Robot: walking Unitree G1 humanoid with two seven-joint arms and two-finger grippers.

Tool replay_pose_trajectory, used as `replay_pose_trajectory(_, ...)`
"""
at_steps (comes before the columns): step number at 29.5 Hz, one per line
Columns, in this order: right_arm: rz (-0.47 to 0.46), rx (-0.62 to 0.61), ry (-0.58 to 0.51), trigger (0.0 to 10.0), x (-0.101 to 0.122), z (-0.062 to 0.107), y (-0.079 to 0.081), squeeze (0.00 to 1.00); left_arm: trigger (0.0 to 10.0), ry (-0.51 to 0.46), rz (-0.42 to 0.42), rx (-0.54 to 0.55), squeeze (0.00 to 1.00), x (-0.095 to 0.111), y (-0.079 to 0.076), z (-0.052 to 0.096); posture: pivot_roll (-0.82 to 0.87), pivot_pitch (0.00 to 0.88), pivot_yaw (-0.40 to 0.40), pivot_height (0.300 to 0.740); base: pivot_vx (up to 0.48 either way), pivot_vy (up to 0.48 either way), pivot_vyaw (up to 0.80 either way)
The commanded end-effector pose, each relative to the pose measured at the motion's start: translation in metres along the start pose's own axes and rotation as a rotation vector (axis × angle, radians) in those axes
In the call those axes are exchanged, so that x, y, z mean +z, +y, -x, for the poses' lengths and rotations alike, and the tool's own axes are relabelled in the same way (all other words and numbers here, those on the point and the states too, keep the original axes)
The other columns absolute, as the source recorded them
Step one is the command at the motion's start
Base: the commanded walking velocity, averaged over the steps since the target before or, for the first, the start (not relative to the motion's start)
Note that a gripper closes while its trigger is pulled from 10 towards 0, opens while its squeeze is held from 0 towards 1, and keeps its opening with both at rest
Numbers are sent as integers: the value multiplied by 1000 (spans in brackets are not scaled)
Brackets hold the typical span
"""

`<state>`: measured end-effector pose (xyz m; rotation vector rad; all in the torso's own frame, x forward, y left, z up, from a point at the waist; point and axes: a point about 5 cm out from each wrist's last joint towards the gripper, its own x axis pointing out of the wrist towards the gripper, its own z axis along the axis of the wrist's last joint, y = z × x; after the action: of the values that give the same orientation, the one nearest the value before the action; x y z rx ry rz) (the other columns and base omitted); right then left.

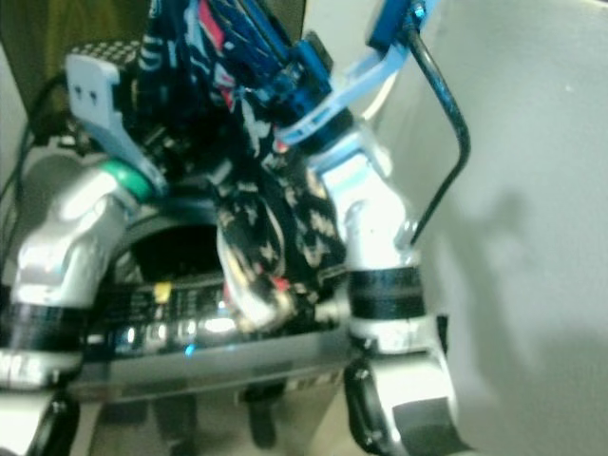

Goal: Clothes washing

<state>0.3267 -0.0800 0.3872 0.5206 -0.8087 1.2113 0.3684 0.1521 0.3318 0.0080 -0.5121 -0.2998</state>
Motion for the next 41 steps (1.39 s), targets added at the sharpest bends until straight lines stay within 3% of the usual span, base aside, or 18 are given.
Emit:
replay_pose_trajectory(1,38,-51,13,10000,-1,9,-9,0,10000,-3,-86,136,0,1,21,0,59,26,-2,740,0,0,0)
replay_pose_trajectory(3,141,-209,157,10000,-30,28,-13,0,10000,-13,-240,294,0,8,48,5,66,36,-1,740,0,0,0)
replay_pose_trajectory(4,141,-209,157,10000,-30,28,-13,0,10000,-13,-240,294,0,8,48,5,66,36,-1,740,0,0,0)
replay_pose_trajectory(6,296,-289,319,10000,-58,43,-17,0,10000,6,-279,326,0,5,61,10,73,39,-3,740,0,0,0)
replay_pose_trajectory(7,404,-281,472,10000,-80,53,-20,0,10000,20,-308,326,0,2,61,18,79,44,-5,740,0,0,0)
replay_pose_trajectory(9,422,-275,502,10000,-84,55,-20,0,10000,19,-320,330,0,1,61,20,79,44,-5,740,0,0,0)
replay_pose_trajectory(13,619,-260,699,10000,-101,66,-29,0,10000,79,-344,361,0,-11,63,30,90,51,-11,740,0,0,0)
replay_pose_trajectory(16,648,-172,749,10000,-109,66,-24,0,10000,209,-229,139,0,-31,39,40,97,53,-14,740,0,0,0)
replay_pose_trajectory(17,648,-172,749,10000,-109,66,-24,0,10000,209,-229,139,0,-31,39,40,97,53,-14,740,0,0,0)
replay_pose_trajectory(21,625,-137,716,10000,-109,59,-18,0,10000,239,-103,-97,0,-25,11,53,110,57,-17,740,0,0,0)
replay_pose_trajectory(23,625,-137,716,10000,-109,59,-18,0,10000,239,-103,-97,0,-25,11,53,110,57,-17,740,0,0,0)
replay_pose_trajectory(24,619,-111,718,10000,-109,58,-16,0,10000,239,-72,-173,0,-20,2,59,111,58,-14,740,0,0,0)
replay_pose_trajectory(26,622,-87,723,10000,-110,57,-16,0,10000,246,-65,-200,0,-16,-2,64,111,58,-14,740,0,0,0)
replay_pose_trajectory(27,626,-64,736,10000,-111,57,-15,141,10000,248,-77,-196,0,-13,-2,67,111,57,-11,740,0,0,0)
replay_pose_trajectory(28,626,-64,736,10000,-111,57,-15,141,10000,248,-77,-196,0,-13,-2,67,111,57,-11,740,0,0,0)
replay_pose_trajectory(29,658,-44,767,10000,-113,58,-16,1000,10000,252,-78,-186,0,-9,-1,70,113,56,-11,740,0,0,0)
replay_pose_trajectory(33,730,-12,875,10000,-118,65,-20,1000,10000,266,-74,-188,0,-3,-2,84,119,57,-12,740,0,0,0)
replay_pose_trajectory(41,720,61,1000,10000,-127,77,-21,1000,10000,280,-71,-186,0,1,-4,96,127,59,-25,740,0,0,0)
